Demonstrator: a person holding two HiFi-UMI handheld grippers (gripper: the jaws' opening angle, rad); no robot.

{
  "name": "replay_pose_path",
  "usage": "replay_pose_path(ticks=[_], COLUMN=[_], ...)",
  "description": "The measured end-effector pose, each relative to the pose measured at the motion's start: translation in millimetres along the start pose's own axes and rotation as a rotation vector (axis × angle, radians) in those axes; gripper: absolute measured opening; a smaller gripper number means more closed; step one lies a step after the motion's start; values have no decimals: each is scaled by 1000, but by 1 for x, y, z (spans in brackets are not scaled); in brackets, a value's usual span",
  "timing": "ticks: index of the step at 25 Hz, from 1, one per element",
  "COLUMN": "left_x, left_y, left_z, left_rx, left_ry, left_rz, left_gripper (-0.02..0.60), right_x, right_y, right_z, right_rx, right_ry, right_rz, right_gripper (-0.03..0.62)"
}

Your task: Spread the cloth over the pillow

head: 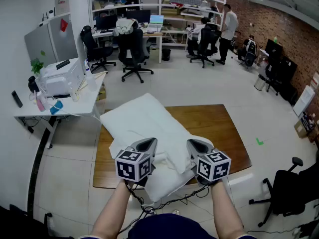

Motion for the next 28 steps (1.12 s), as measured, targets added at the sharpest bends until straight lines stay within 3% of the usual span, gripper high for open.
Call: replay_pose_path(ticks=[1,2,3,14,17,18,21,28], left_x=[1,2,3,6,6,6,6,4], left_y=[0,0,0,3,5,5,1,-10], left_z=[3,6,9,36,41,42,43,51], left_rx=[-2,-4,-7,-52,-62,-63,-66,-86], left_ry=[-6,-12,-18,-72,-80,-81,-81,-97], left_rz=[3,6,8,19,18,18,13,-14], left_gripper=[6,6,6,6,6,6,6,6], right_x=[4,7,10,31,31,30,26,-1], right_y=[1,2,3,10,13,16,24,61], right_z=[7,15,22,78,89,92,92,30], right_rx=[6,10,8,-54,-74,-85,-101,-124], right_ry=[-12,-25,-40,-196,-245,-261,-271,-120], right_rz=[12,26,41,187,218,232,235,294], right_gripper=[54,161,213,213,187,106,18,17])
Point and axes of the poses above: the fingertips, and each gripper's own axes: x forward along the fingers, y to its right, z out of its underside, the point moved 6 cm from there along -x, backward along the fingers, and after that the axes turned 3 degrees about z, right-handed, at the moved point
